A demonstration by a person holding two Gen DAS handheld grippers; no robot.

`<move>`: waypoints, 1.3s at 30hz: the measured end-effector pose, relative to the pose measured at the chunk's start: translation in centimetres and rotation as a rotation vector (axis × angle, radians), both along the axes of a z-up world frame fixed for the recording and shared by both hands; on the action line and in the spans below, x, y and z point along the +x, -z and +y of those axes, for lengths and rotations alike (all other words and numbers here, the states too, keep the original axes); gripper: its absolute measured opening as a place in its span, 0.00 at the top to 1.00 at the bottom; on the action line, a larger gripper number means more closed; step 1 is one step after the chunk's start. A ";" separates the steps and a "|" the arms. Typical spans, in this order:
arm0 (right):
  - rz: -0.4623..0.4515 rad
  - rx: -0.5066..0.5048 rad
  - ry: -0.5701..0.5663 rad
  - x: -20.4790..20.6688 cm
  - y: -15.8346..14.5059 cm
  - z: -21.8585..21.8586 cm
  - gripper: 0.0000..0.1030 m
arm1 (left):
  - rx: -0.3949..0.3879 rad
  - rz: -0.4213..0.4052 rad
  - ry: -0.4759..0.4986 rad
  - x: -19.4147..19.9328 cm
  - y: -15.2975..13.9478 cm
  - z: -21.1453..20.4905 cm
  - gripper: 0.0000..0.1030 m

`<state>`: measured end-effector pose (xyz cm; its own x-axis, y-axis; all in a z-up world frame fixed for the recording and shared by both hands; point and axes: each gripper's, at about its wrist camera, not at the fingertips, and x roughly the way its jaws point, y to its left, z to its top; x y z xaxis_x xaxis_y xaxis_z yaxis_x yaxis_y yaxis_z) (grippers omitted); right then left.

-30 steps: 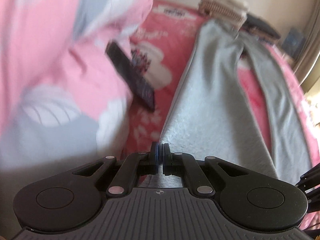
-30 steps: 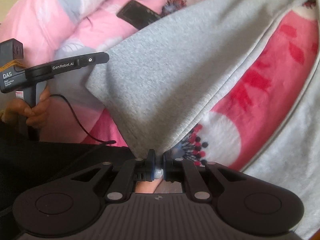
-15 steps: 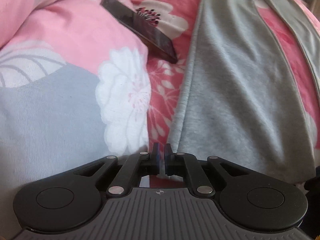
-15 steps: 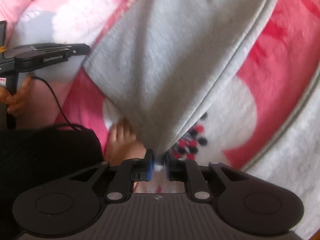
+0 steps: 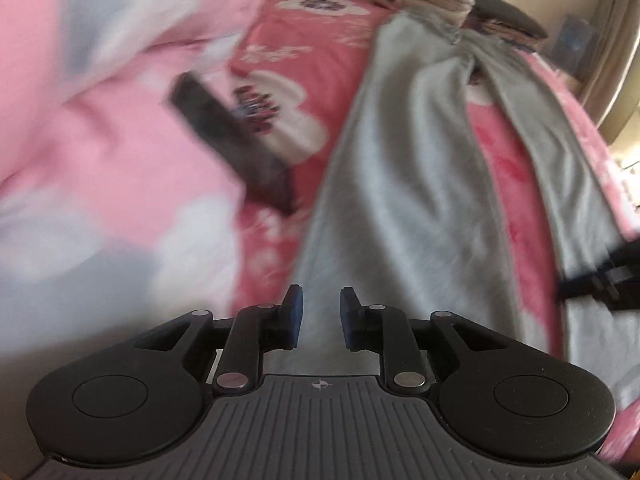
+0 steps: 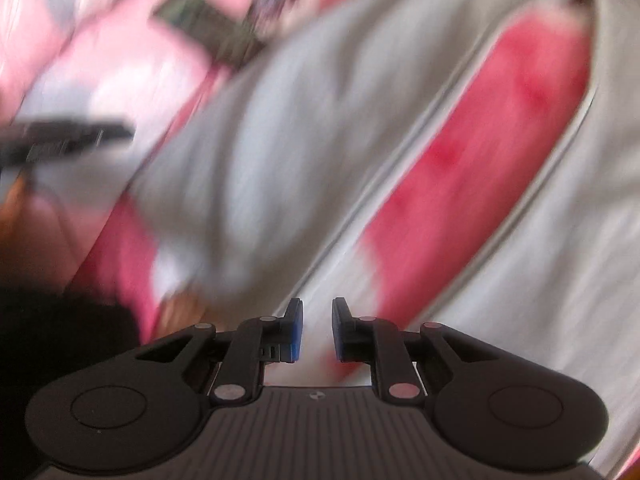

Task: Fold clothes

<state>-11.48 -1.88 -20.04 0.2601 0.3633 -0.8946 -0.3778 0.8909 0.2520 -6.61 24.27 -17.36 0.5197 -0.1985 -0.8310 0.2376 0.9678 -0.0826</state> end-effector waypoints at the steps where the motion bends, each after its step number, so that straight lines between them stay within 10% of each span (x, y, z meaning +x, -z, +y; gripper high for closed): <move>1: -0.062 -0.017 -0.007 1.1 -0.5 0.0 0.83 | -0.016 0.000 0.010 0.7 0.3 -0.8 0.81; 5: -0.263 -0.099 -0.039 6.3 -0.6 0.9 0.83 | -0.082 0.048 0.026 3.8 2.8 -3.8 0.81; 11: -0.322 -0.130 0.070 14.8 2.4 0.5 0.83 | -0.084 0.030 0.022 6.2 3.8 -5.6 0.81; 20: -0.018 0.320 0.647 22.1 6.1 -11.8 0.77 | -0.082 -0.052 -0.086 9.0 5.4 -5.7 0.81; 31: 0.007 0.344 0.546 21.1 6.9 -12.4 0.91 | 0.030 -0.070 -0.129 9.5 6.5 -7.1 0.80; 39: 0.101 0.487 0.598 21.9 7.8 -13.1 0.71 | 0.039 -0.066 -0.137 9.8 6.5 -7.2 0.80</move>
<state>10.43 -14.97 -27.86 0.4613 0.5455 -0.6998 0.1776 0.7159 0.6752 3.15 17.11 -23.90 0.5932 -0.0901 -0.8000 0.1065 0.9938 -0.0330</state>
